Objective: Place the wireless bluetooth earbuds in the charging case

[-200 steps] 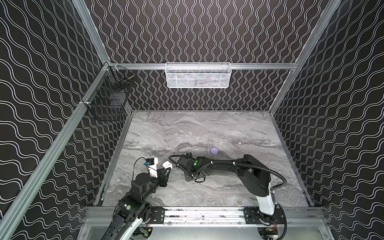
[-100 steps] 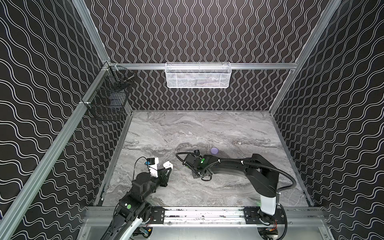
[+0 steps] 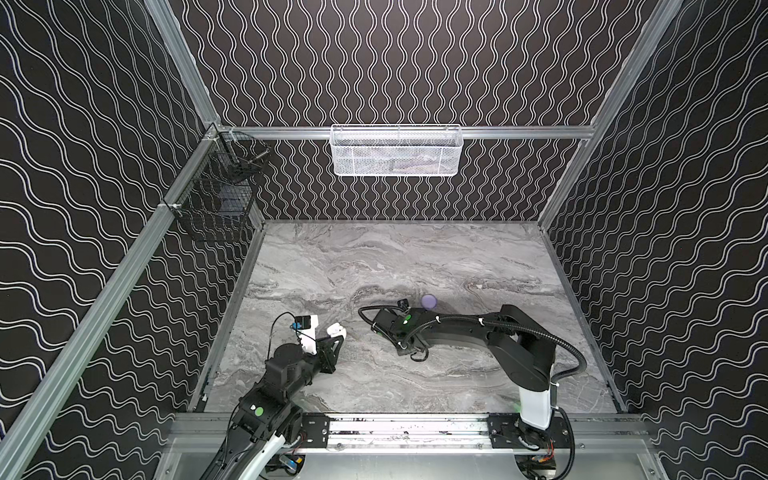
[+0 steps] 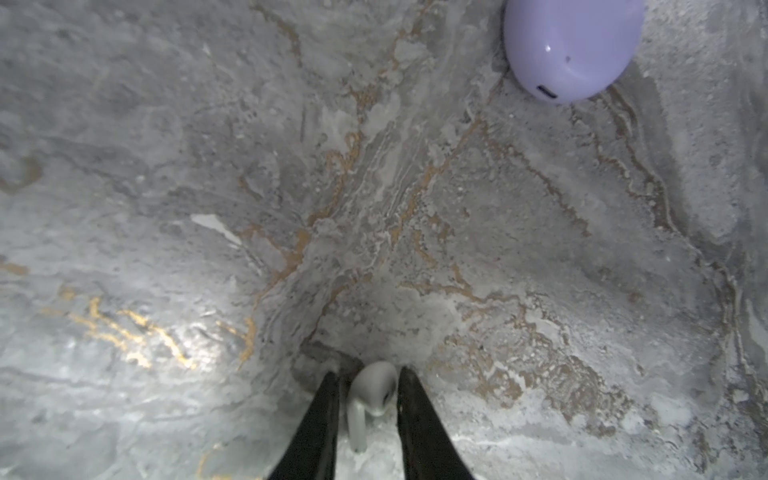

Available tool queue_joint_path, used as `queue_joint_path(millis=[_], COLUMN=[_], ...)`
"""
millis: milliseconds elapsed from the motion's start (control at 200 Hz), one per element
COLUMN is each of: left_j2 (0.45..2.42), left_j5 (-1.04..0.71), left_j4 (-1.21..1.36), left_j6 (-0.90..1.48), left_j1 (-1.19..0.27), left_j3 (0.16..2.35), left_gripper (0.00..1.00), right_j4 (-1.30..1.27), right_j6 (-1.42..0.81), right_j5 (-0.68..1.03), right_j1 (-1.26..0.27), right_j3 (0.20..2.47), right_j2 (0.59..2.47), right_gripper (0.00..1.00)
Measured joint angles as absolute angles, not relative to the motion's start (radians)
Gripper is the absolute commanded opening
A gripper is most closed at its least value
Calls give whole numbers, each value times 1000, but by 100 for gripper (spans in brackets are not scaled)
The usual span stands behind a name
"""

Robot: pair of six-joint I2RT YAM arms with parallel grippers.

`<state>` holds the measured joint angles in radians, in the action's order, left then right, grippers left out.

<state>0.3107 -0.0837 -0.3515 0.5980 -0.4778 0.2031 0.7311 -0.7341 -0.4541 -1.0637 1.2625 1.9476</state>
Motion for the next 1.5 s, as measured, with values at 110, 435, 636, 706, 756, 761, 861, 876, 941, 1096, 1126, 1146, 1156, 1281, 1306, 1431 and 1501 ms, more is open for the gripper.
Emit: queue_joint_path(millis=[110, 435, 636, 706, 756, 761, 861, 876, 941, 1096, 1126, 1146, 1156, 1281, 1306, 1431, 1501], left_j2=[314, 342, 348, 347, 345, 344, 339, 338, 336, 344, 345, 345, 345, 339, 337, 334, 335], left_j5=[-84, -91, -91, -91, -91, -91, -91, -91, -91, -94, -94, -94, -94, -94, -94, -94, -94], left_j4=[-350, -329, -325, -324, -324, -324, -325, -325, -324, -324, -324, -324, -324, -324, -324, -324, -324], left_j6=[598, 597, 596, 596, 596, 596, 596, 596, 596, 596, 596, 595, 595, 595, 595, 595, 595], left_j1=[-478, -478, -478, -478, -478, -478, -478, -478, -478, -478, -478, -478, -478, -478, -478, -478, -478], left_j3=[203, 203, 203, 203, 203, 203, 203, 203, 203, 203, 203, 203, 203, 203, 203, 203, 203], left_gripper=[11, 11, 11, 11, 11, 11, 11, 11, 11, 12, 12, 12, 12, 12, 12, 12, 12], right_j4=[710, 464, 372, 348, 338, 336, 316, 315, 311, 285, 279, 277, 275, 264, 263, 263, 259], right_j6=[-736, -741, -741, -740, -740, -740, -740, -740, -741, -742, -743, -743, -743, -743, -743, -743, -743], right_j5=[-429, -235, -103, -74, -66, -65, -43, -41, -34, -14, -14, -13, -12, 9, 10, 12, 12], right_j1=[-1058, -943, -888, -883, -878, -877, -873, -872, -868, -855, -854, -854, -854, -848, -847, -842, -839], right_j3=[1218, 952, 897, 897, 896, 896, 888, 887, 879, 870, 870, 870, 870, 868, 868, 868, 868], right_j2=[1880, 1567, 1537, 1552, 1567, 1569, 1591, 1593, 1597, 1606, 1608, 1610, 1610, 1623, 1626, 1636, 1636], right_gripper=[33, 33, 32, 31, 31, 31, 30, 30, 30, 32, 32, 32, 32, 34, 35, 36, 37])
